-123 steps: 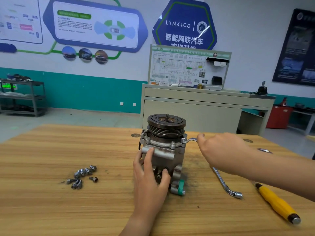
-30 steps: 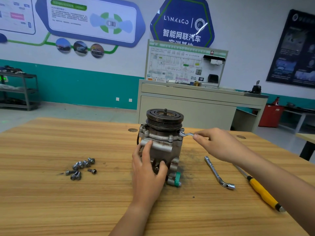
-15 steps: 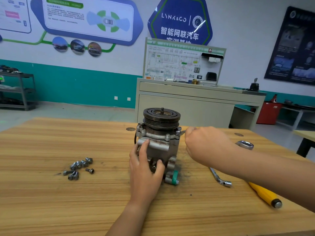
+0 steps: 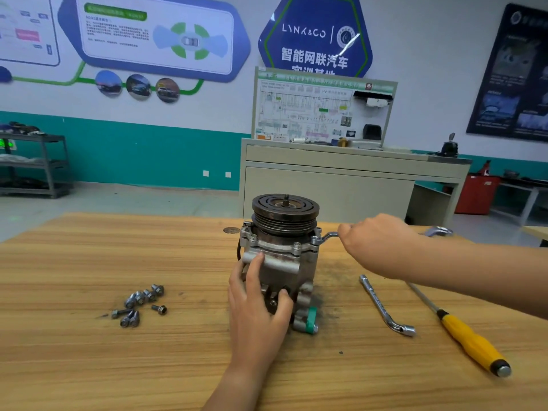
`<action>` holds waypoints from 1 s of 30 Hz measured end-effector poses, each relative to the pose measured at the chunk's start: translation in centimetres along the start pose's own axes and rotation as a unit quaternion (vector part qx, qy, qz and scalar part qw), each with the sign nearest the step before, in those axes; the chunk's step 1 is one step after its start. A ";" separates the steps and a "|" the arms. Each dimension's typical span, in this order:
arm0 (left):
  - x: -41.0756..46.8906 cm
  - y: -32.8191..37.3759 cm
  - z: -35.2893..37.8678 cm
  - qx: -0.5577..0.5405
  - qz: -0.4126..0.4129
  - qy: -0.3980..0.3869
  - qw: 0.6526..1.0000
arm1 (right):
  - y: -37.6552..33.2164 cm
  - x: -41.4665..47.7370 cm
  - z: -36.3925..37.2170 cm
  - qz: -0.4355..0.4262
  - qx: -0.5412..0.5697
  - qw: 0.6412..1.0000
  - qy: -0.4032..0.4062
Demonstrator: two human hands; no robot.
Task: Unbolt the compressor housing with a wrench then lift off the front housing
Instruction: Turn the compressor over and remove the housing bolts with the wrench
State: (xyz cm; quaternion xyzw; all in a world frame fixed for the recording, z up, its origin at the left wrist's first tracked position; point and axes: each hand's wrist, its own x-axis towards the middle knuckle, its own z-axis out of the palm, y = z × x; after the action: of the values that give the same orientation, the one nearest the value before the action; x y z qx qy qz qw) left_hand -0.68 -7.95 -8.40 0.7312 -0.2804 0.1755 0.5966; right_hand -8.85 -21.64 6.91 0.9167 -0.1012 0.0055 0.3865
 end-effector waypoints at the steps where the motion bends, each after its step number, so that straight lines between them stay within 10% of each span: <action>1: 0.0 0.0 0.0 0.000 0.000 0.000 1.000 | 0.2 0.7 0.3 0.005 0.002 1.000 -0.001; 9: 0.1 0.1 -0.1 0.001 0.024 0.005 1.000 | -0.7 5.1 3.7 0.018 0.119 0.956 0.268; 17: 0.1 -0.2 0.1 0.007 0.035 0.008 0.999 | -0.4 1.3 3.2 0.243 0.372 0.868 0.223; 30: -0.1 -0.4 -0.1 -0.007 0.025 0.007 1.000 | -3.2 -1.7 -2.3 0.100 0.157 0.982 -0.022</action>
State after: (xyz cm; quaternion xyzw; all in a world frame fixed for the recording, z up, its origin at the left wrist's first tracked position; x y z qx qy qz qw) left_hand -0.51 -7.78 -8.70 0.7189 -0.2957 0.1933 0.5987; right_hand -9.76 -17.54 6.14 0.9511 -0.1982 0.0398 0.2334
